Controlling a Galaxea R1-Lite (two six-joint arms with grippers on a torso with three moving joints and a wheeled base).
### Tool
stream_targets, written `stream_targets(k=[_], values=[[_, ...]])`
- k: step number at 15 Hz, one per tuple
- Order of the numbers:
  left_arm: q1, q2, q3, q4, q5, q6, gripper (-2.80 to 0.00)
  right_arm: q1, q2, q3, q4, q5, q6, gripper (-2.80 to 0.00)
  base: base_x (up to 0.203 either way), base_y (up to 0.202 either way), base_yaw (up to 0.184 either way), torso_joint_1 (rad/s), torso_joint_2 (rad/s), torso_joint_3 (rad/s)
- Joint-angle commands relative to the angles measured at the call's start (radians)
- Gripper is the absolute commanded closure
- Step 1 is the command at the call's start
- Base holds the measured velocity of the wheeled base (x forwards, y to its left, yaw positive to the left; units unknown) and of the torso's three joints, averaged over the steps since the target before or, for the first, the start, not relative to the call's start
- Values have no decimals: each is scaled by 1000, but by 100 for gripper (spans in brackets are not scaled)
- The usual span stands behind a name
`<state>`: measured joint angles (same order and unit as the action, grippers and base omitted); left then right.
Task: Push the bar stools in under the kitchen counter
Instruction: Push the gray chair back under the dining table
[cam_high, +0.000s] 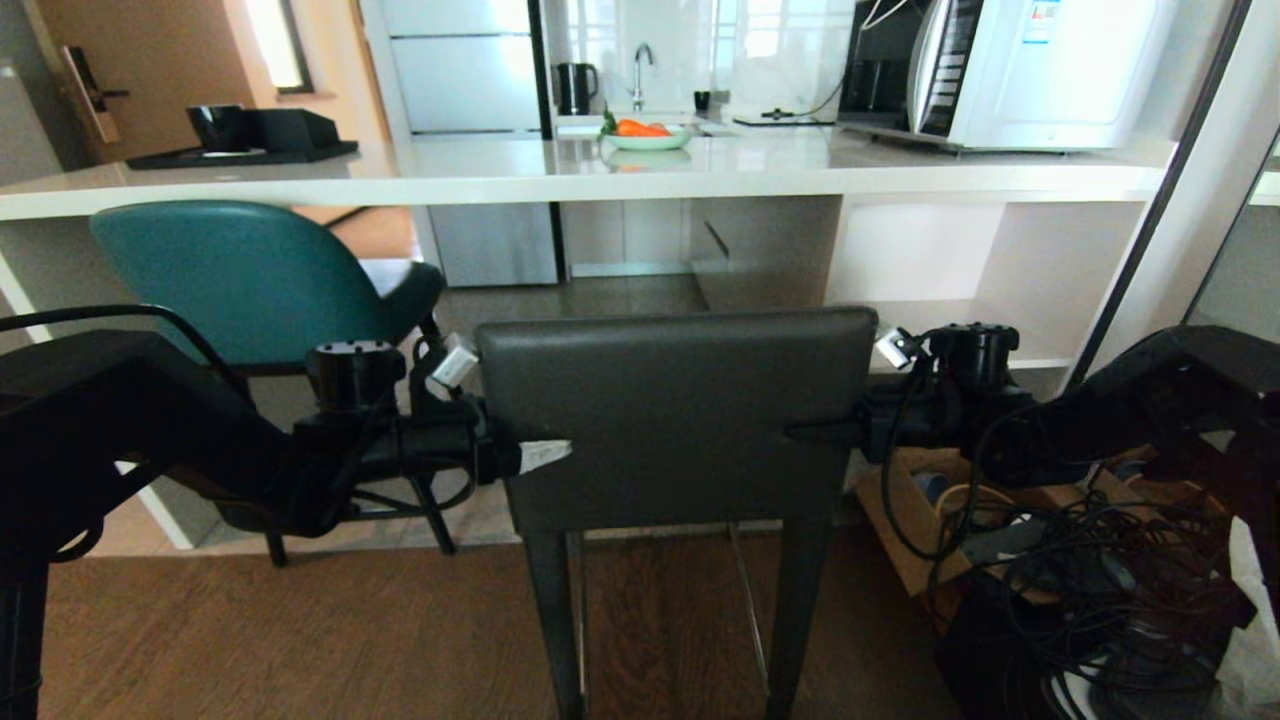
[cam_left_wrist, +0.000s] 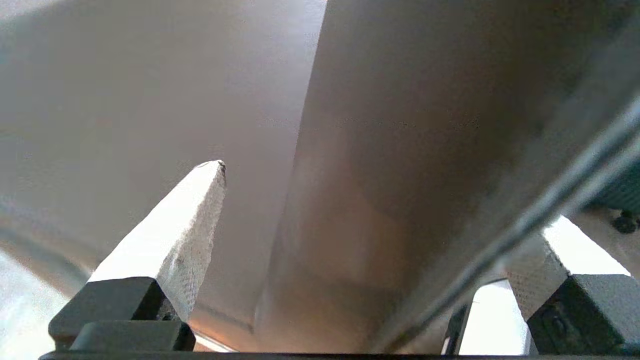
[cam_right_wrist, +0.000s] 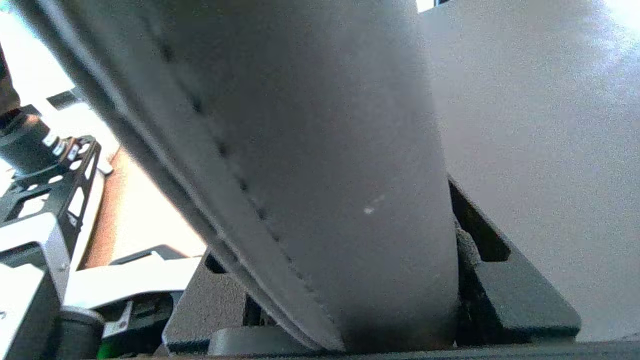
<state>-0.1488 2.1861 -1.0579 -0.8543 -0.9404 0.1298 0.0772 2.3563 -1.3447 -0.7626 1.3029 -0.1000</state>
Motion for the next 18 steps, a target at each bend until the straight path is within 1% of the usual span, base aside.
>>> stream_targets(k=[1, 12, 13, 14, 18], values=[[5, 3, -1, -5, -6, 1, -280, 9, 9, 1, -3, 7, -1, 0, 0, 0, 0, 0, 0, 0], [8, 1, -3, -5, -10, 1, -280, 9, 3, 12, -11, 7, 0, 0, 0, 0, 0, 0, 0, 0], [8, 0, 10, -11, -12, 13, 0, 9, 3, 13, -11, 7, 0, 0, 0, 0, 0, 0, 0, 0], [6, 0, 7, -25, -14, 2, 0, 7, 1, 13, -11, 7, 0, 0, 0, 0, 0, 0, 0, 0], [20, 26, -1, -67, -17, 0, 0, 12, 2, -9, -11, 8, 2, 0, 0, 0, 0, 0, 0, 0]])
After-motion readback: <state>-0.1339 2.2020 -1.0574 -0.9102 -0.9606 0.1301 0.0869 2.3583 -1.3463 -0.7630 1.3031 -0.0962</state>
